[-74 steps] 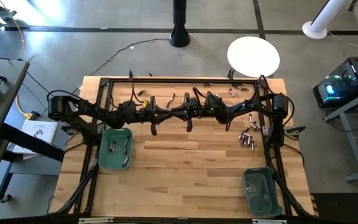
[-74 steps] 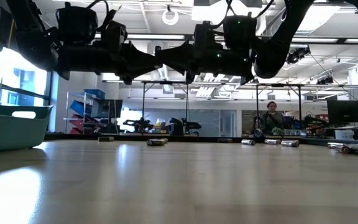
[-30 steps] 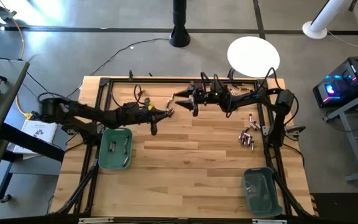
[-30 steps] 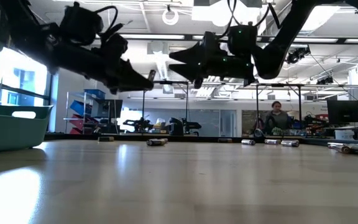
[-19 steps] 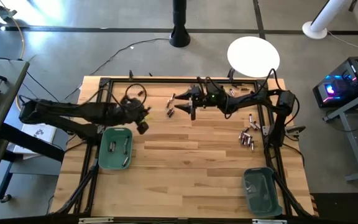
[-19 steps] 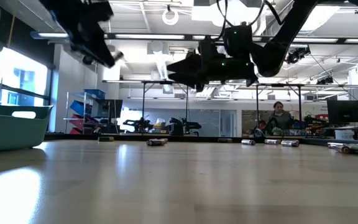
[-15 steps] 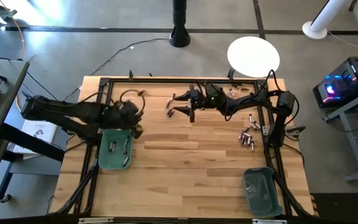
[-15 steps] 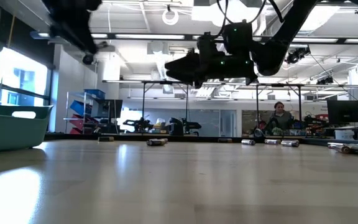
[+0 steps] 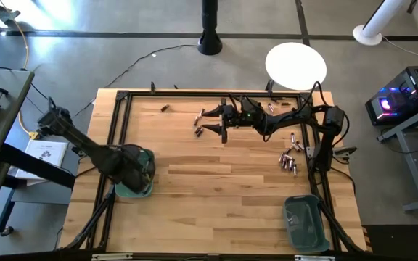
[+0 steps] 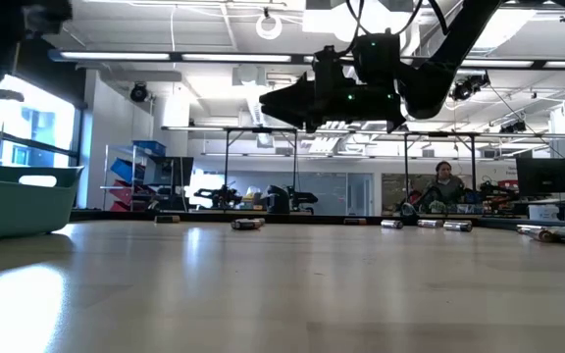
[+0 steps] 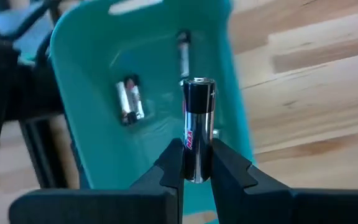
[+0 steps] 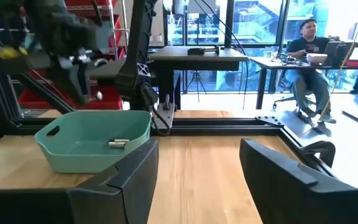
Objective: Sort batteries
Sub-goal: Put the silver battery into the green bin
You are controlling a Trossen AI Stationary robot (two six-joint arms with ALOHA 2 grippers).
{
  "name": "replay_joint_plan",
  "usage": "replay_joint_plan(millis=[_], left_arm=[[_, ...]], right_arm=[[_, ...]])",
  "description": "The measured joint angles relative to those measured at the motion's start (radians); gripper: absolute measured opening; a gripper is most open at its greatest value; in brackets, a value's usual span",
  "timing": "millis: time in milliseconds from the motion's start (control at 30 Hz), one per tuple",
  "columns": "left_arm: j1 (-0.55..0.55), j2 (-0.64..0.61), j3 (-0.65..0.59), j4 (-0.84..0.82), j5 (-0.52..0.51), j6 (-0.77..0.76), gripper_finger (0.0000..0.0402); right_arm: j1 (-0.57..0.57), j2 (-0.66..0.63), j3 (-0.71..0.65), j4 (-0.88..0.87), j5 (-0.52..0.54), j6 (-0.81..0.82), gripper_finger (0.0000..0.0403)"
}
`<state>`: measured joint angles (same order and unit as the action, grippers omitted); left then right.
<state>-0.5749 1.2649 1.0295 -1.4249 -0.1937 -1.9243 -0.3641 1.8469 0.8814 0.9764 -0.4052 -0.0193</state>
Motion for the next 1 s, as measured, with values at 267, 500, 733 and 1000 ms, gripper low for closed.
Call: replay_joint_plan(millis=[267, 500, 733, 1000], left_arm=[[0.118, -0.009, -0.144, 0.139, 0.120, 0.106, 0.0039], [0.252, -0.009, -0.263, 0.267, 0.213, 0.262, 0.0039], [0.344, 0.007, -0.338, 0.347, 0.279, 0.357, 0.0039], [0.353, 0.007, -0.367, 0.332, 0.302, 0.361, 0.0066]], right_arm=[[0.005, 0.000, 0.000, -0.006, -0.007, 0.019, 0.0220], [0.028, 0.001, 0.000, -0.007, -0.010, 0.019, 0.0220], [0.033, 0.001, 0.000, -0.008, -0.010, 0.019, 0.0220], [0.033, 0.001, 0.000, -0.008, -0.010, 0.019, 0.0220]])
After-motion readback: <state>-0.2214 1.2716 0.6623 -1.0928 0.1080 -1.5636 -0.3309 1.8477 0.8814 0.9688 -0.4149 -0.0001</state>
